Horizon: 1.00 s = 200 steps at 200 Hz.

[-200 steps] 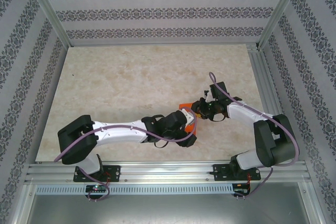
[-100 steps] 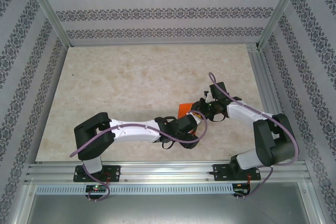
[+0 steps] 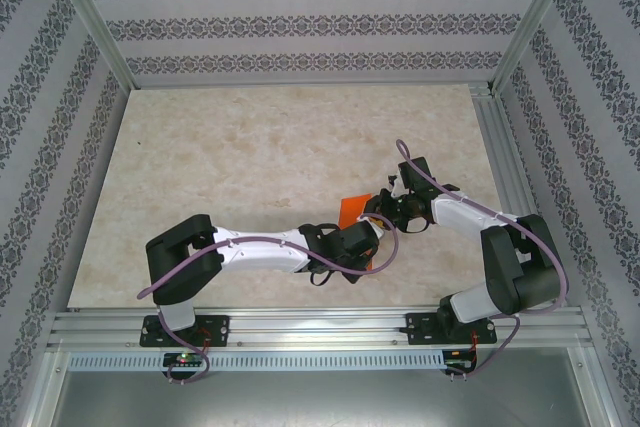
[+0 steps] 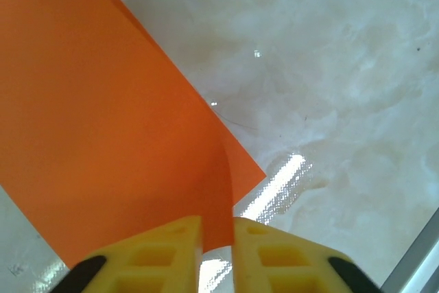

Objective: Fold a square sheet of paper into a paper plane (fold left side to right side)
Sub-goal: Fold the triangle a second time at the center of the table.

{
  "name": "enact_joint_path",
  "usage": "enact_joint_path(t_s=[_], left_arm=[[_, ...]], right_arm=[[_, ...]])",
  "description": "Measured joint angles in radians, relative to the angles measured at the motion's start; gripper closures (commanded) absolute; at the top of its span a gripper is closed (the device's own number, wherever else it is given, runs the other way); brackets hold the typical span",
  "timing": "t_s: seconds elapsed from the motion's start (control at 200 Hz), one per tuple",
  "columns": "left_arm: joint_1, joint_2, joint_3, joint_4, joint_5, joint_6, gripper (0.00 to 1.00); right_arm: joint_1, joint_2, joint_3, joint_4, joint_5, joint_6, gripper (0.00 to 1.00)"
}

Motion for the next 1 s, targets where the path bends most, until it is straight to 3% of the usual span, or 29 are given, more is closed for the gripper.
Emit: enact_joint_path(t_s=[0.275, 0.495, 0.684, 0.799, 0.999], left_arm=[[0.001, -0.002, 0.000, -0.011, 0.000, 0.001, 0.95], [0.004, -0.023, 0.000, -0.010, 0.008, 0.001, 1.00], [0.028, -0.074, -0.029, 0.010, 0.043, -0.001, 1.00], [0.050, -0.087, -0.051, 0.039, 0.077, -0.011, 1.00], [0.091, -0.090, -0.089, 0.073, 0.144, -0.027, 1.00]], right_arm=[[0.000, 0.006, 0.012, -0.015, 0.000, -0.012, 0.73], [-0.020, -0.017, 0.026, -0.046, 0.002, -0.033, 0.57], [-0.074, -0.106, 0.026, -0.097, 0.007, -0.058, 0.49], [-0.108, -0.171, 0.007, -0.108, 0.008, -0.061, 0.50], [-0.120, -0.247, -0.113, -0.103, -0.015, -0.055, 0.71]])
